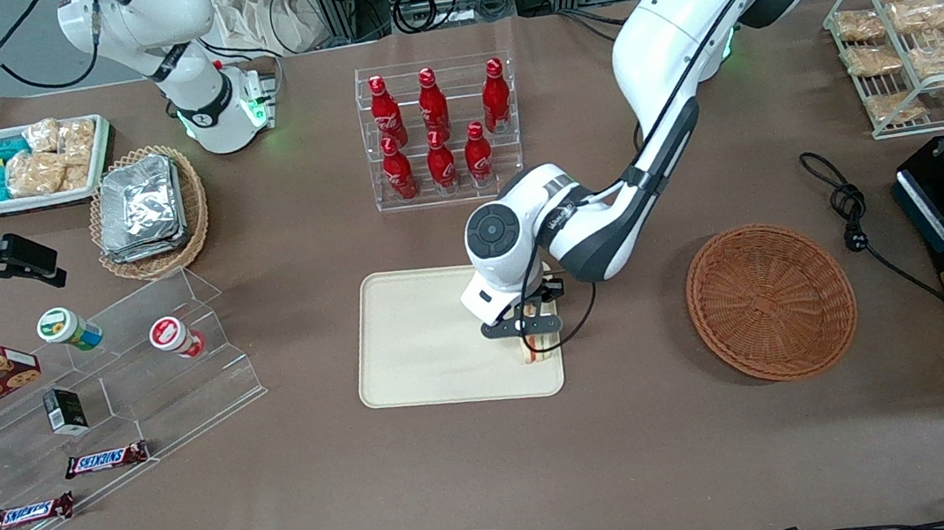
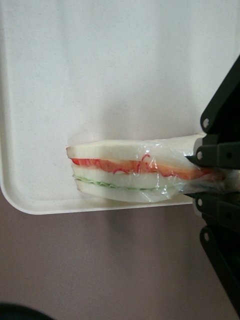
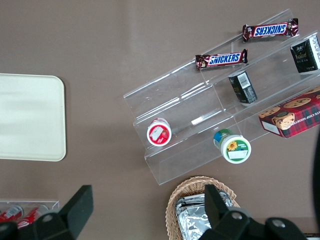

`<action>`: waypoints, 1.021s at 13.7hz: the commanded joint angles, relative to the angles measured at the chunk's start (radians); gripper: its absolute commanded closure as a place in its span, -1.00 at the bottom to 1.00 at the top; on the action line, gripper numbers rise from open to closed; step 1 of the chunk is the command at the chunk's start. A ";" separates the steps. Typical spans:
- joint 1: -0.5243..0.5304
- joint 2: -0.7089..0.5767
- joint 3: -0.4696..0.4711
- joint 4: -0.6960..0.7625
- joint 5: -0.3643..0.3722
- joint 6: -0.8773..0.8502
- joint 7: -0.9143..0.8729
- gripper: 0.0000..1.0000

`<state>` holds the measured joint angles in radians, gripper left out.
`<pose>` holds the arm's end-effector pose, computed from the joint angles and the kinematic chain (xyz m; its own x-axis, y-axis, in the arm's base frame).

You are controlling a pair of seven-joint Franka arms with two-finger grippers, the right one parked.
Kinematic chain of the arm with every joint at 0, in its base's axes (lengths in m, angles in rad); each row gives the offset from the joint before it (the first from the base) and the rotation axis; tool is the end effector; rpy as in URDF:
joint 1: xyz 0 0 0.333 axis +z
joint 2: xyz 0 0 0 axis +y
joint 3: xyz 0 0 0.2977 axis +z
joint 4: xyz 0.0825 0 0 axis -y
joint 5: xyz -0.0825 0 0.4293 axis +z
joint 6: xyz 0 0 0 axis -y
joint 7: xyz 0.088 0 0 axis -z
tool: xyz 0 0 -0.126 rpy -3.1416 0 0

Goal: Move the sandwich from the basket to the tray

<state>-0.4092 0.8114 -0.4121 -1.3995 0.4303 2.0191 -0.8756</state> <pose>0.5569 -0.4874 0.1824 0.9980 -0.0572 -0.0260 -0.0601 -0.9891 -0.1345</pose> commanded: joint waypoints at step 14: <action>0.311 -0.478 -0.024 -0.326 -0.157 -0.108 0.079 -1.00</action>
<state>-0.1989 0.5115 -0.4206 -1.5305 0.3395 1.8859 -0.9298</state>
